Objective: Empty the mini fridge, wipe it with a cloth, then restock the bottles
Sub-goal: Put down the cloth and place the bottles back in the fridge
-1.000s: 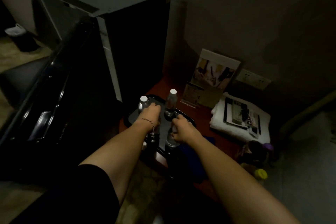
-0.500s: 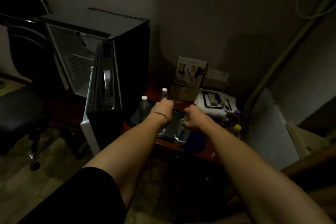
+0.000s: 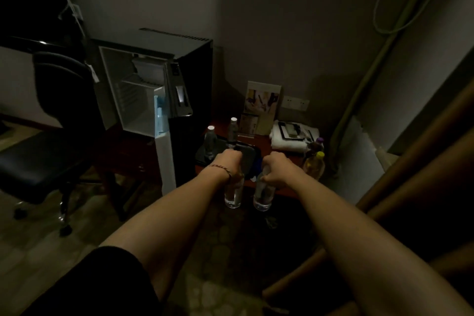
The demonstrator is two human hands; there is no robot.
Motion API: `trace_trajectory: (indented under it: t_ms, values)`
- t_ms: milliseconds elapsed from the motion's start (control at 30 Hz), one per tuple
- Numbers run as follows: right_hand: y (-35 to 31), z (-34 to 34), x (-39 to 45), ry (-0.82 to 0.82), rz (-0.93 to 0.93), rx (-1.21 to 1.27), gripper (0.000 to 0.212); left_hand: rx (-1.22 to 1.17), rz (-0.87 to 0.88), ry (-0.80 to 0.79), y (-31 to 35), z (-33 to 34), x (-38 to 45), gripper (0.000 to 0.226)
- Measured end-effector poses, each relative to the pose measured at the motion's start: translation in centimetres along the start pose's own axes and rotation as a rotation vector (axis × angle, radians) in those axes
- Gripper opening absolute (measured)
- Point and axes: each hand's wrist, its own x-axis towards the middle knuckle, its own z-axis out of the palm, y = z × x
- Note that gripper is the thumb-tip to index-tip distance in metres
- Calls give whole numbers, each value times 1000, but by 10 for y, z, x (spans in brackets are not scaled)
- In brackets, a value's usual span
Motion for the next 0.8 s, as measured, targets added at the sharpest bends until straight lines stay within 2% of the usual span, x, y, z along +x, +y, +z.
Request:
trace_trajectory:
  t_ms: [200, 400, 500, 667, 800]
  values:
    - [-55, 27, -52, -16, -128, 37, 21, -33, -63, 5, -46, -3, -74, 27]
    - [-125, 44, -69, -89, -228, 81, 18, 36, -129, -6, -109, -28, -120, 31]
    - [-161, 54, -61, -136, -257, 112, 19, 37, -167, -22, -146, -43, -129, 32]
    - [-226, 65, -20, -169, -288, 60, 36, 53, -240, -15, -214, -74, -118, 30]
    - [-284, 63, 24, -138, -308, -18, 31, 78, -246, 19, -273, -101, -95, 30]
